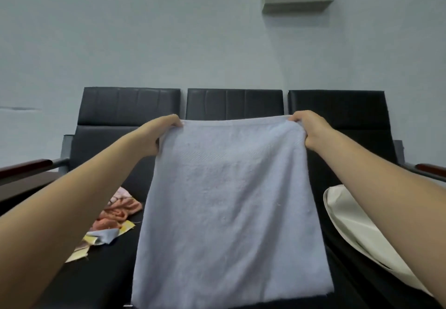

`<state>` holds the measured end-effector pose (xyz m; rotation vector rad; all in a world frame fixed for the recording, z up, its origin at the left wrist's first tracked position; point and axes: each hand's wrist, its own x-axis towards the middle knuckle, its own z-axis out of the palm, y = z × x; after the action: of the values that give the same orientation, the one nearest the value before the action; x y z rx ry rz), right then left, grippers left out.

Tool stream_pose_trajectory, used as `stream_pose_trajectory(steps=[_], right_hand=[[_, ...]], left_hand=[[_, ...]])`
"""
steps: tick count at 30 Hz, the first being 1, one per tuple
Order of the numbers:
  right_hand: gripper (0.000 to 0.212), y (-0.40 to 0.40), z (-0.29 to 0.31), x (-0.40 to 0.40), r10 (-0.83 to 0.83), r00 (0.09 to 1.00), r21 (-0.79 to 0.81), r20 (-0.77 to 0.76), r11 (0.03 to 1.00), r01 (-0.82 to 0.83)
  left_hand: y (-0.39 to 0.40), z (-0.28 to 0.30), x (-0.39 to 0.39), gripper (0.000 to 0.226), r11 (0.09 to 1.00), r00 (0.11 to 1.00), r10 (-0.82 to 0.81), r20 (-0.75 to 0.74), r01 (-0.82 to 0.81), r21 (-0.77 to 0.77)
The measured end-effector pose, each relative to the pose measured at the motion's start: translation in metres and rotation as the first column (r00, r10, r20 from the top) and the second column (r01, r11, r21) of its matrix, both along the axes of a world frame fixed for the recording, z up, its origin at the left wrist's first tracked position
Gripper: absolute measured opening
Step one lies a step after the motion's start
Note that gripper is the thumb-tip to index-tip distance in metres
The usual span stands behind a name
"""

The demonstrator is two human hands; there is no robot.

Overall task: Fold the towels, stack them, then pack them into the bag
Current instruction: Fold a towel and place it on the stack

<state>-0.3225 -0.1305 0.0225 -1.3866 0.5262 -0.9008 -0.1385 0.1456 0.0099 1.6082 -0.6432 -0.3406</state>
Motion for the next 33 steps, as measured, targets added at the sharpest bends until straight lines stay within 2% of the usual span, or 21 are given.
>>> stream_pose_trajectory(steps=[3, 5, 8, 10, 13, 16, 19, 21, 25, 30, 33], right_hand=[[0.028, -0.016, -0.037, 0.013, -0.083, 0.985, -0.076, -0.148, 0.994, 0.073], [0.021, -0.028, -0.073, 0.025, -0.204, 0.935, -0.301, -0.290, 0.947, 0.113], [0.016, -0.041, -0.136, 0.039, -0.433, 0.763, -0.616, -0.480, 0.786, 0.059], [0.017, -0.051, -0.180, 0.050, -0.510, 0.684, -0.674, -0.522, 0.738, 0.035], [0.019, -0.064, -0.230, 0.065, -0.460, 0.692, -0.592, -0.556, 0.804, 0.059], [0.021, -0.080, -0.253, 0.078, -0.333, 0.752, -0.427, -0.569, 0.901, 0.076], [0.021, -0.093, -0.264, 0.094, -0.212, 0.850, -0.210, -0.482, 0.970, 0.123], [0.025, -0.099, -0.271, 0.107, -0.189, 0.874, -0.157, -0.448, 0.979, 0.132], [0.032, -0.102, -0.282, 0.132, -0.180, 0.871, -0.191, -0.457, 0.976, 0.101], [0.035, -0.117, -0.299, 0.144, -0.223, 0.744, -0.426, -0.630, 0.900, -0.091], [0.031, -0.098, -0.282, 0.130, -0.253, 0.769, -0.440, -0.588, 0.897, -0.042]], left_hand=[[-0.014, -0.041, 0.023, 0.013, 0.965, 0.944, 0.062, 0.324, -0.140, 0.221], [-0.025, -0.076, 0.033, 0.016, 0.903, 0.855, 0.043, 0.517, -0.255, 0.346], [-0.044, -0.136, 0.052, 0.017, 0.801, 0.740, -0.097, 0.665, -0.339, 0.494], [-0.059, -0.175, 0.068, 0.010, 0.765, 0.678, -0.167, 0.715, -0.369, 0.528], [-0.076, -0.226, 0.086, 0.021, 0.743, 0.641, -0.176, 0.747, -0.412, 0.527], [-0.089, -0.253, 0.101, 0.021, 0.748, 0.668, -0.136, 0.731, -0.415, 0.518], [-0.100, -0.261, 0.120, 0.012, 0.779, 0.721, 0.009, 0.693, -0.440, 0.447], [-0.108, -0.266, 0.131, 0.013, 0.795, 0.748, 0.104, 0.655, -0.458, 0.398], [-0.117, -0.281, 0.150, 0.024, 0.806, 0.770, 0.228, 0.595, -0.493, 0.329], [-0.104, -0.296, 0.161, 0.034, 0.673, 0.759, 0.171, 0.629, -0.556, 0.487], [-0.096, -0.291, 0.152, 0.034, 0.610, 0.743, 0.157, 0.651, -0.591, 0.527]])
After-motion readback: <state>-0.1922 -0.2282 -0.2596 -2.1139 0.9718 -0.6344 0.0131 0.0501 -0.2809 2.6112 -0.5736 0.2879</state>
